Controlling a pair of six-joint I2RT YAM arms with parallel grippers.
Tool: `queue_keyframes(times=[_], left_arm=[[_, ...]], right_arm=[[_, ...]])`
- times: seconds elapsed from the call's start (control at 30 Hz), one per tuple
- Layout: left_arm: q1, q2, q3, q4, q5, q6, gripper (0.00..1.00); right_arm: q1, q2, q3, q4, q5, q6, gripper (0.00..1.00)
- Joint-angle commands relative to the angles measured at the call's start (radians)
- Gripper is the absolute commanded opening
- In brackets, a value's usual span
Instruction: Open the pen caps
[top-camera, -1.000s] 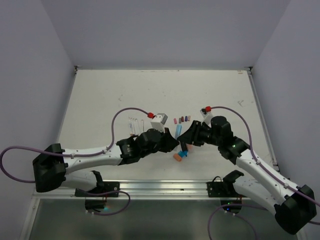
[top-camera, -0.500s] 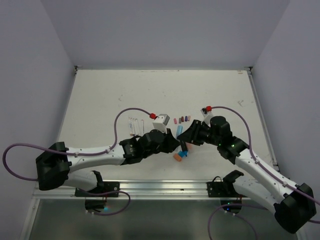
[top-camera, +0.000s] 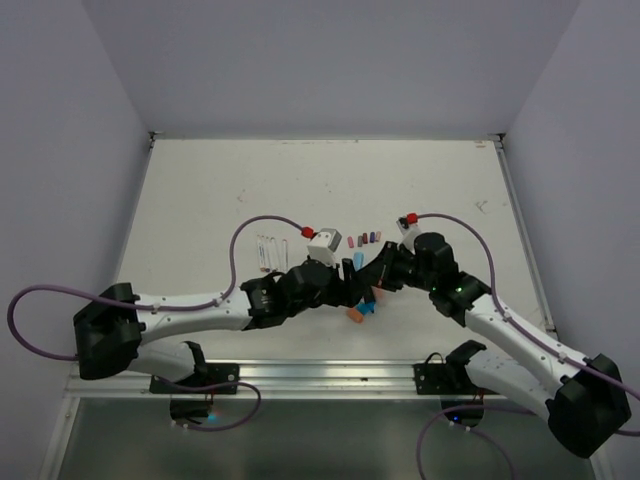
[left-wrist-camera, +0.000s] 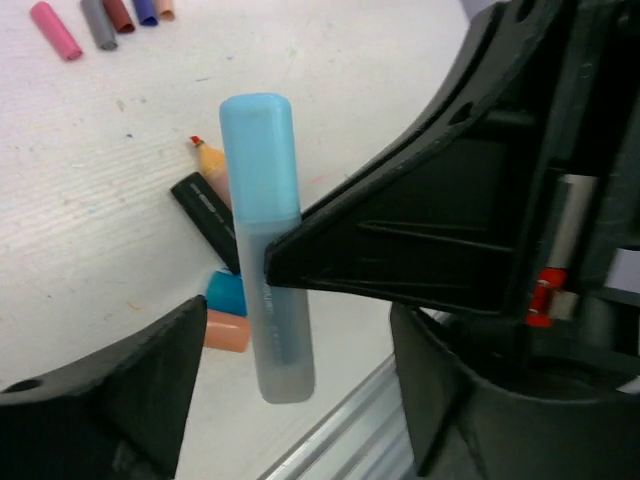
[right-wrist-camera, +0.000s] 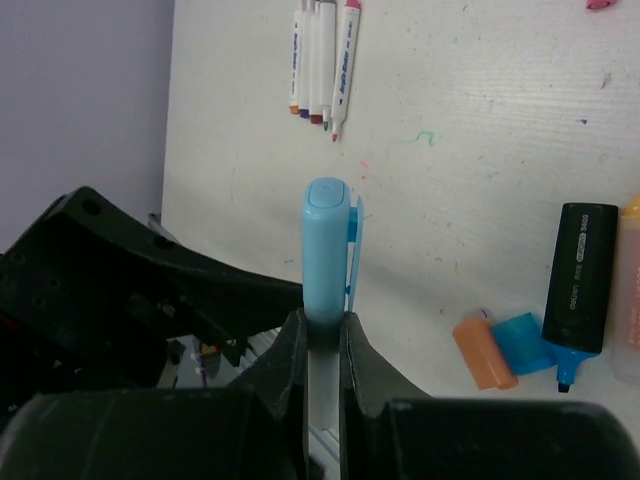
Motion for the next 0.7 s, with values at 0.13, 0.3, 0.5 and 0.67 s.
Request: queue_keyframes(times=[0.13,0.3,0.5,0.67], left_arm=[[0.069,-0.274,-0.181,0.16,0.108,0.054,0.99],[0.253,-0.365,-0.255,0.25,0.382,0.074,0.94],[0.292,-0.233,-0.24,0.449,0.585,0.083,0.68],[0.292,-0.182,-0.268,0.577,0.634,0.04,0.53]], right_arm=[[0.012,-0.066,-0.011,-0.005,-0.047,-0.078,0.0],[0.012,-0.08,-0.052,0.083,-0.234,-0.095,0.0],[0.012,-0.087,-0.104,0.258,-0.446,-0.043,0.0],[0.012,-0.115,-0.1,0.247,-0.44,-0.037,0.0]])
